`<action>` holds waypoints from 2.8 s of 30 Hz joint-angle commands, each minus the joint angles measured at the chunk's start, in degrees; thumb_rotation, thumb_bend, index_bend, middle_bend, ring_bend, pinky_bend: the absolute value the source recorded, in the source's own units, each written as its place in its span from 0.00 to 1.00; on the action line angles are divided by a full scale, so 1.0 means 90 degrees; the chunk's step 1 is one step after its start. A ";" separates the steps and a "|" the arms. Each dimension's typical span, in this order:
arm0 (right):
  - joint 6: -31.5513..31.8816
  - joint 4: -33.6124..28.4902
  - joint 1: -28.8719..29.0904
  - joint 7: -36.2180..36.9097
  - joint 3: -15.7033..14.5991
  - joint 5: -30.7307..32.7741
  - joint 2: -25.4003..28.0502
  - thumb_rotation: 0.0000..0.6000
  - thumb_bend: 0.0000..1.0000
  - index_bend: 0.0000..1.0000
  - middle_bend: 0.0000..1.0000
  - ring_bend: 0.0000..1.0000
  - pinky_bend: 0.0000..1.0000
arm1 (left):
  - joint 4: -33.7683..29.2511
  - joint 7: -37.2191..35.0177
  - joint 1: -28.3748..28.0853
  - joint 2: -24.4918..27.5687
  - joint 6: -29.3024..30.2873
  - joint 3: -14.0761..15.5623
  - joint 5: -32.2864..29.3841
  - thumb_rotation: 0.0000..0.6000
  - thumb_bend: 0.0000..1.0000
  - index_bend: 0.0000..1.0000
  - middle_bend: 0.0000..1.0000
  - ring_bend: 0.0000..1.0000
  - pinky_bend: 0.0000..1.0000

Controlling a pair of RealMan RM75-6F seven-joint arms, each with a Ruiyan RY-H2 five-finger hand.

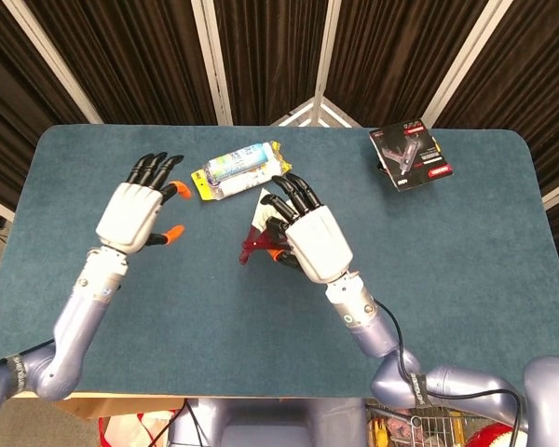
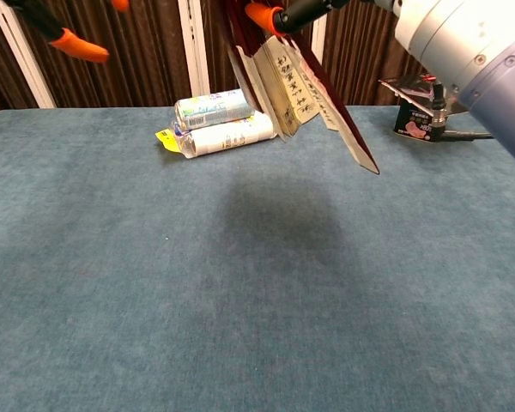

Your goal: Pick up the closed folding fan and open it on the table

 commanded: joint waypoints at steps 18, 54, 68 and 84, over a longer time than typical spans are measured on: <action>0.0014 -0.0221 0.0021 -0.0105 -0.0138 -0.0030 0.0020 1.00 0.76 0.82 0.37 0.15 0.16 | 0.0689 0.0433 -0.1128 -0.1114 -0.0335 0.0009 -0.0527 1.00 0.28 0.46 0.08 0.00 0.00; -0.0004 -0.0519 0.0042 -0.0219 -0.0150 0.0001 0.0139 1.00 0.76 0.82 0.37 0.15 0.16 | 0.0899 0.0263 -0.1389 -0.1477 -0.0184 0.0251 -0.0736 1.00 0.38 0.41 0.05 0.00 0.00; -0.0036 -0.0643 0.0079 -0.0311 -0.0136 0.0014 0.0137 1.00 0.76 0.82 0.38 0.15 0.16 | 0.0866 0.0348 -0.1515 -0.1743 -0.0077 0.0275 -0.0886 1.00 0.59 0.66 0.11 0.00 0.00; 0.0088 -0.0524 -0.0212 -0.0203 -0.0368 -0.0039 0.0454 1.00 0.76 0.82 0.38 0.15 0.16 | 0.0568 0.0365 -0.1319 -0.1221 0.0222 0.0174 -0.0899 1.00 0.62 0.68 0.12 0.00 0.00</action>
